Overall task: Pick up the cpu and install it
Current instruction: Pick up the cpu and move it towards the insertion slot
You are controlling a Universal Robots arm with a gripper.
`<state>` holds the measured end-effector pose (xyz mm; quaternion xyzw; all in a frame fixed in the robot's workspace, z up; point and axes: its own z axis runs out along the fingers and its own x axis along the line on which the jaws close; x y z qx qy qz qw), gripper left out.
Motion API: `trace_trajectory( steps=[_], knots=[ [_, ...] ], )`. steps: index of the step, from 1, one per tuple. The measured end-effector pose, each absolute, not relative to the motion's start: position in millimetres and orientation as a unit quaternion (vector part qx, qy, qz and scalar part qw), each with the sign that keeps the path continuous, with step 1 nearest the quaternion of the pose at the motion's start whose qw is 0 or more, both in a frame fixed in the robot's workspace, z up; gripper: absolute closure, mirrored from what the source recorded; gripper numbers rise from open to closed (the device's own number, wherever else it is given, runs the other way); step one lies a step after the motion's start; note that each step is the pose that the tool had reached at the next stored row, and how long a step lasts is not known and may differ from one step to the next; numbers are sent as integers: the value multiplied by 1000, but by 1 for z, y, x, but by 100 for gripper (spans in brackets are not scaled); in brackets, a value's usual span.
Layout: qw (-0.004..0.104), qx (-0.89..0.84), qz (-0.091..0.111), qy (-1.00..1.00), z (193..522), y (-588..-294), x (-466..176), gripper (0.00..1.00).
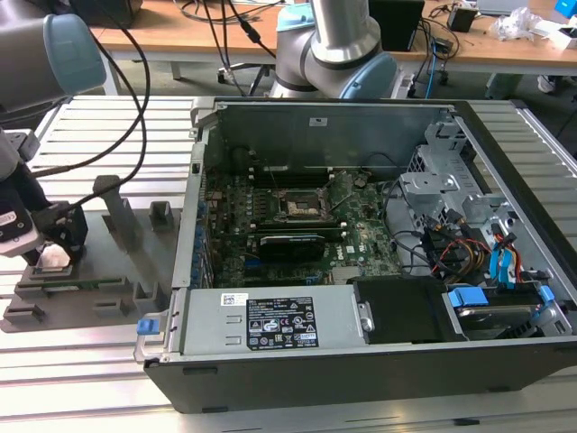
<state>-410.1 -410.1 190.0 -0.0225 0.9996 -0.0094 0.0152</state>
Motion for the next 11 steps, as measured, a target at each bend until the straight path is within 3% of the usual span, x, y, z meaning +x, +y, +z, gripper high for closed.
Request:
trace_trajectory(
  steps=[8,11],
  knots=[
    [15,-24,-7,1000,189,-410,-409,34],
    [15,-24,-7,1000,189,-410,-409,42]
  ],
)
